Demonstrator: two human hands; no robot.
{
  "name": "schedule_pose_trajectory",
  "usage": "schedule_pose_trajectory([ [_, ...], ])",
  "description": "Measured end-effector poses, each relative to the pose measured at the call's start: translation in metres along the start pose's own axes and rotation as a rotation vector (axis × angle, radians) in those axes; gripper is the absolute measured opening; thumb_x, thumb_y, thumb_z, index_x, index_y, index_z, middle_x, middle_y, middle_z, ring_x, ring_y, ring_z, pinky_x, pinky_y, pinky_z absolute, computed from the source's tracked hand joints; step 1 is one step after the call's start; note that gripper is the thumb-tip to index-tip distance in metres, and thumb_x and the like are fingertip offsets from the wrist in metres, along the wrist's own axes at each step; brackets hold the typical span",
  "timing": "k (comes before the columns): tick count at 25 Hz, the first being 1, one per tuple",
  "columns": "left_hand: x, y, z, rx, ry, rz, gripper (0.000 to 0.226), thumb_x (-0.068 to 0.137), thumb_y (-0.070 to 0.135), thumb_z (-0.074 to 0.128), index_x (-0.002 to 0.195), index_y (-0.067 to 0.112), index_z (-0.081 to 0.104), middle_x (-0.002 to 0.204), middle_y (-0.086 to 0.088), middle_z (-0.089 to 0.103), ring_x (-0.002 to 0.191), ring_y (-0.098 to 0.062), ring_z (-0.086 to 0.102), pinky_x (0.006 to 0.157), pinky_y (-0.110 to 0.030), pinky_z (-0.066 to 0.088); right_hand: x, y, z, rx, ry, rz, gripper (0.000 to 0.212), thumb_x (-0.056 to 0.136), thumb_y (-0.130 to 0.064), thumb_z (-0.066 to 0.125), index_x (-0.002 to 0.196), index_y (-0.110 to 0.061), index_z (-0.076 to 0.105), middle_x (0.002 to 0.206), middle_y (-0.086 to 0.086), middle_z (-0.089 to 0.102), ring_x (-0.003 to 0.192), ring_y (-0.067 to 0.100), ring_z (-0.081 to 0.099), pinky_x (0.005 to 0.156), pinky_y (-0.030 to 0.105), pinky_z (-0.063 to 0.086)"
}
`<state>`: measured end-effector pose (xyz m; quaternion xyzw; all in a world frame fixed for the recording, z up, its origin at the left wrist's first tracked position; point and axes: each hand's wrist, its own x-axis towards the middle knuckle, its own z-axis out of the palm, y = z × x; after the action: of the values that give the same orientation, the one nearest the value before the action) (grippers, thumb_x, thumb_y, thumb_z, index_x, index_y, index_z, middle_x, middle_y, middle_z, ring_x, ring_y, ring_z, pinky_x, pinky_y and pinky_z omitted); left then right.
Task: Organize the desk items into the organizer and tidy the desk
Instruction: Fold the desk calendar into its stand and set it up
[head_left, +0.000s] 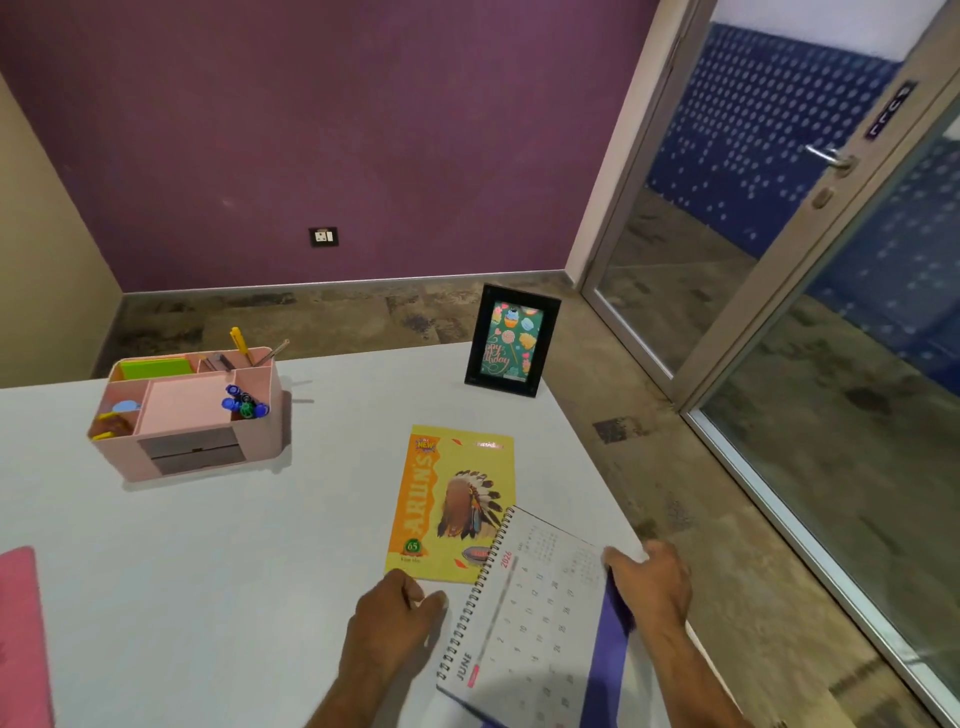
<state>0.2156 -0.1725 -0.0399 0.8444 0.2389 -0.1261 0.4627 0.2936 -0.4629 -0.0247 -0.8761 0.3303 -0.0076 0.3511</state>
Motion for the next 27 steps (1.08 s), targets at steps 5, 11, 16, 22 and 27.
schedule_pose_trajectory([
  [5, -0.031, 0.006, 0.021, -0.009, -0.102, -0.051, 0.028, 0.074, 0.046, 0.069, 0.079, 0.022, 0.055, 0.084, 0.006, 0.063, 0.078, -0.012, 0.060, 0.064, -0.026, 0.043, -0.050, 0.035, 0.003, 0.045, -0.199, 0.190, 0.064, 0.064, -0.039, 0.081, 0.107, -0.012, 0.043, 0.108, 0.012, 0.060, 0.091, 0.030, 0.061, 0.076, 0.036, 0.054],
  [11, -0.050, 0.012, 0.030, -0.067, -0.158, -0.092, 0.017, 0.072, 0.015, 0.066, 0.064, 0.018, 0.052, 0.071, 0.005, 0.061, 0.065, -0.011, 0.056, 0.057, -0.022, 0.042, -0.062, 0.041, 0.001, 0.030, -0.230, 0.174, 0.057, 0.071, -0.019, 0.083, 0.103, -0.012, 0.036, 0.101, 0.011, 0.058, 0.078, 0.024, 0.057, 0.059, 0.029, 0.048],
  [16, -0.062, 0.018, 0.018, -0.333, -0.209, -0.105, 0.014, 0.080, 0.000, 0.057, 0.084, 0.013, 0.053, 0.074, -0.003, 0.063, 0.058, -0.018, 0.057, 0.050, -0.026, 0.044, -0.077, 0.038, -0.007, 0.178, -0.241, 0.222, 0.075, 0.068, -0.018, 0.086, 0.127, -0.006, 0.041, 0.107, 0.015, 0.062, 0.080, 0.026, 0.061, 0.071, 0.036, 0.054],
  [22, -0.072, 0.021, -0.030, -0.464, -0.167, 0.038, 0.020, 0.089, -0.002, 0.052, 0.098, 0.015, 0.056, 0.091, -0.007, 0.073, 0.063, -0.017, 0.066, 0.058, -0.028, 0.046, -0.118, 0.011, -0.001, 0.374, -0.251, 0.097, 0.073, 0.066, -0.024, 0.088, 0.123, -0.011, 0.045, 0.124, 0.016, 0.059, 0.098, 0.028, 0.062, 0.088, 0.046, 0.054],
  [27, -0.081, 0.022, -0.100, -0.533, -0.072, 0.075, 0.021, 0.091, -0.003, 0.047, 0.101, 0.012, 0.057, 0.100, -0.005, 0.071, 0.080, -0.025, 0.071, 0.059, -0.033, 0.055, -0.178, -0.029, 0.005, 0.273, -0.139, -0.230, 0.067, 0.070, -0.022, 0.086, 0.123, -0.026, 0.045, 0.126, 0.007, 0.050, 0.110, 0.027, 0.054, 0.086, 0.046, 0.052],
])
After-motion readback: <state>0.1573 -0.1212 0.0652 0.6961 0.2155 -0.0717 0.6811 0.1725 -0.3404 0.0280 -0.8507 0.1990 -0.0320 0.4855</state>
